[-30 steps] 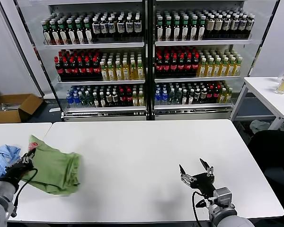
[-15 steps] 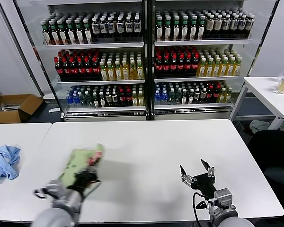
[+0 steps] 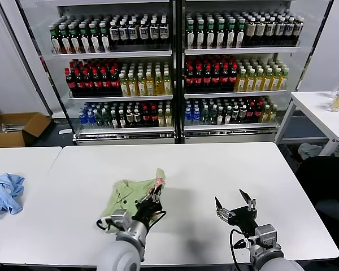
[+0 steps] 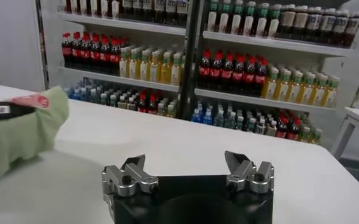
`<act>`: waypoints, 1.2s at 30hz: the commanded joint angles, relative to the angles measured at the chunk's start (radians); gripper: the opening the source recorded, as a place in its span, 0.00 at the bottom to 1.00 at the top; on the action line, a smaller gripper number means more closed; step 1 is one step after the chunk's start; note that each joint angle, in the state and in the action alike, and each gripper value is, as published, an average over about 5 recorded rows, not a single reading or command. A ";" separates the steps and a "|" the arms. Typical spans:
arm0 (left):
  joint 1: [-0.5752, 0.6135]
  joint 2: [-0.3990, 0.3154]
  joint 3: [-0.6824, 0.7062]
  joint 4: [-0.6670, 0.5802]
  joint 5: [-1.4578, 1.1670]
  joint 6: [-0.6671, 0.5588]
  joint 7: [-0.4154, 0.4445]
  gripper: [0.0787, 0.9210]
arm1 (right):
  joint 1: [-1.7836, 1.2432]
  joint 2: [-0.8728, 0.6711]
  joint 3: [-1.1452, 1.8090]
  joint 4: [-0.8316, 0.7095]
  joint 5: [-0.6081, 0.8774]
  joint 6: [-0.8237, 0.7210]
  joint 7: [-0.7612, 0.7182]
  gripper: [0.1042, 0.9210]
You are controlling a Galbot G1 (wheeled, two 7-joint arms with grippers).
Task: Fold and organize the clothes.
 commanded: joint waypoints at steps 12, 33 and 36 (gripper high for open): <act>-0.034 0.058 0.013 -0.025 0.212 -0.175 0.123 0.39 | 0.093 0.013 -0.052 -0.051 0.070 -0.016 0.000 0.88; 0.209 0.187 -0.285 -0.077 0.443 -0.341 0.195 0.88 | 0.369 0.215 -0.364 -0.442 0.275 -0.079 0.046 0.87; 0.205 0.183 -0.280 -0.074 0.442 -0.340 0.195 0.88 | 0.366 0.215 -0.361 -0.439 0.293 -0.080 0.043 0.83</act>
